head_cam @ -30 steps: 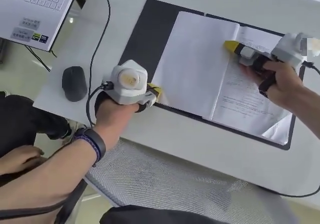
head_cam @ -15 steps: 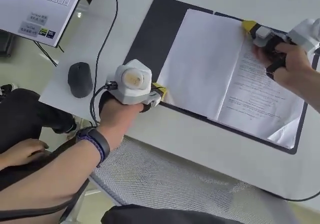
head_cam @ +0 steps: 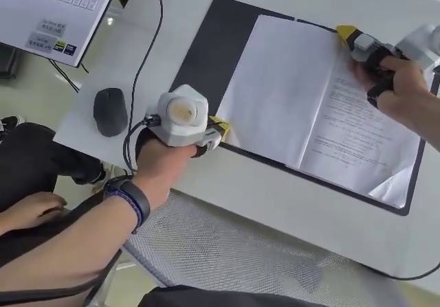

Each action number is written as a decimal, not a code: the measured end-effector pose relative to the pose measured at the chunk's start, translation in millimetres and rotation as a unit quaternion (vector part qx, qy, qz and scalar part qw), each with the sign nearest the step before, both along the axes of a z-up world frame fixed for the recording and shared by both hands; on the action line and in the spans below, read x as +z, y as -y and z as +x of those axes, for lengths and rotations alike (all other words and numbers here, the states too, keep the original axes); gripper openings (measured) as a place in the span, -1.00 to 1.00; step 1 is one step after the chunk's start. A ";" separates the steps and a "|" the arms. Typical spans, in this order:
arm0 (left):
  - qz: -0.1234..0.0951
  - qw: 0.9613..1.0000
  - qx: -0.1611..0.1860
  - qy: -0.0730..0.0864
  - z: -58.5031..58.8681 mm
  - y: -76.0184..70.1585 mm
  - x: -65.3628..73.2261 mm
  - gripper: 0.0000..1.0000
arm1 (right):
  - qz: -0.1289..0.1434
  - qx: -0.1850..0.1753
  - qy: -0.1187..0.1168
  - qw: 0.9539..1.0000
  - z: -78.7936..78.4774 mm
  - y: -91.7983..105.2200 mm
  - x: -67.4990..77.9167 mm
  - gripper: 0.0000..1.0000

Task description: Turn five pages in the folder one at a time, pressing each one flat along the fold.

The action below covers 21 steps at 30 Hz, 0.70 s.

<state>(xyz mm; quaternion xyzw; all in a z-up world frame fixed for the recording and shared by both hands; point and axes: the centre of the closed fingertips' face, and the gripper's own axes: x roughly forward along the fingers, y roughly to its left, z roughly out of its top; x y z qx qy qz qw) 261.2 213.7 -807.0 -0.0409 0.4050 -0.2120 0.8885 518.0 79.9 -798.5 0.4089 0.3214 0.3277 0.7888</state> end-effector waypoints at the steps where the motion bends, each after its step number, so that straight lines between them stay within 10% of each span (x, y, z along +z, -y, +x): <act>1: -0.001 1.000 0.001 -0.001 0.0 0.0 0.0 -1.00 | -0.001 0.005 0.002 1.000 -2.6 -0.1 -0.2 -1.00; 21: -0.002 1.000 -0.008 0.004 -1.8 0.6 0.5 -1.00 | 0.003 0.091 0.022 0.996 -89.6 -6.2 4.8 -1.00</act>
